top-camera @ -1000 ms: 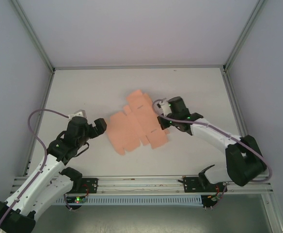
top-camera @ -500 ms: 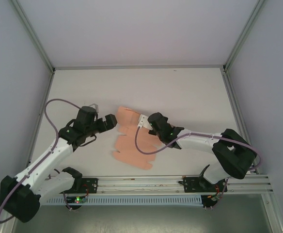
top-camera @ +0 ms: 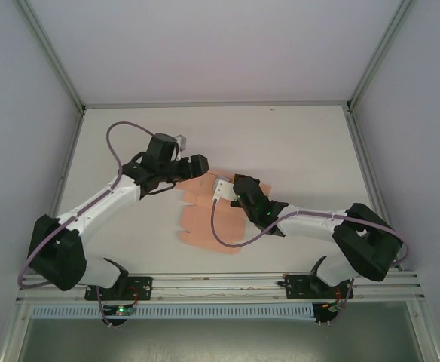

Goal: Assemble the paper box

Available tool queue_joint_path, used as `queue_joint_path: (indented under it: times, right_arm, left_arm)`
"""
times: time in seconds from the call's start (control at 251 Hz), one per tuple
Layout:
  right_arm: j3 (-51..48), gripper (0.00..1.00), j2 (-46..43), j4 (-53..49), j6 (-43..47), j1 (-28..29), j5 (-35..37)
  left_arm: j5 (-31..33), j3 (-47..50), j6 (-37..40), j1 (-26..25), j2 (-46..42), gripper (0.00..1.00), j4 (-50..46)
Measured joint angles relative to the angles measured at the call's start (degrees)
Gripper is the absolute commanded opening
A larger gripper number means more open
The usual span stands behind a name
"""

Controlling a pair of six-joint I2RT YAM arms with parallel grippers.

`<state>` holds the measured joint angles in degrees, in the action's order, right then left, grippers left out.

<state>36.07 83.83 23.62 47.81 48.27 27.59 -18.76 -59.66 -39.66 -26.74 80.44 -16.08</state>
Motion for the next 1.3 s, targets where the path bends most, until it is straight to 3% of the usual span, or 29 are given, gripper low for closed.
queue_joint_path:
  times: [0.096, 0.331, 0.531, 0.638, 0.838, 1.161, 1.301]
  right_arm:
    - [0.00, 0.00, -0.17, 0.04, 0.20, 0.00, -0.07]
    - [-0.11, 0.00, -0.22, 0.11, 0.17, 0.00, -0.20]
    - [-0.26, 0.00, -0.39, 0.17, 0.17, 0.00, -0.20]
    - [-0.26, 0.00, -0.57, 0.17, 0.15, 0.00, -0.46]
    - [-0.48, 0.00, -1.20, 0.17, 0.09, 0.00, -1.07]
    - [-0.81, 0.00, -2.93, 0.02, -1.25, -0.02, -1.84]
    - [-1.16, 0.00, -2.95, -0.22, -1.33, -0.02, -2.19]
  left_arm:
    - [-0.39, -1.53, 1.03, -0.35, 2.49, 0.65, 0.00]
    - [-0.02, -4.50, 3.48, -1.07, 3.96, 0.65, -0.70]
    - [8.52, -7.28, 7.17, -1.07, 1.18, 0.69, -8.31]
    - [10.01, -7.32, 8.22, -1.07, -1.51, 0.68, -9.01]
    - [5.81, -8.92, 8.50, -1.07, 2.78, 0.48, -8.72]
    - [-1.01, -5.92, 5.88, -3.67, 6.47, 0.45, -5.29]
    - [-1.95, -3.72, 3.28, -4.15, 6.51, 0.37, -2.21]
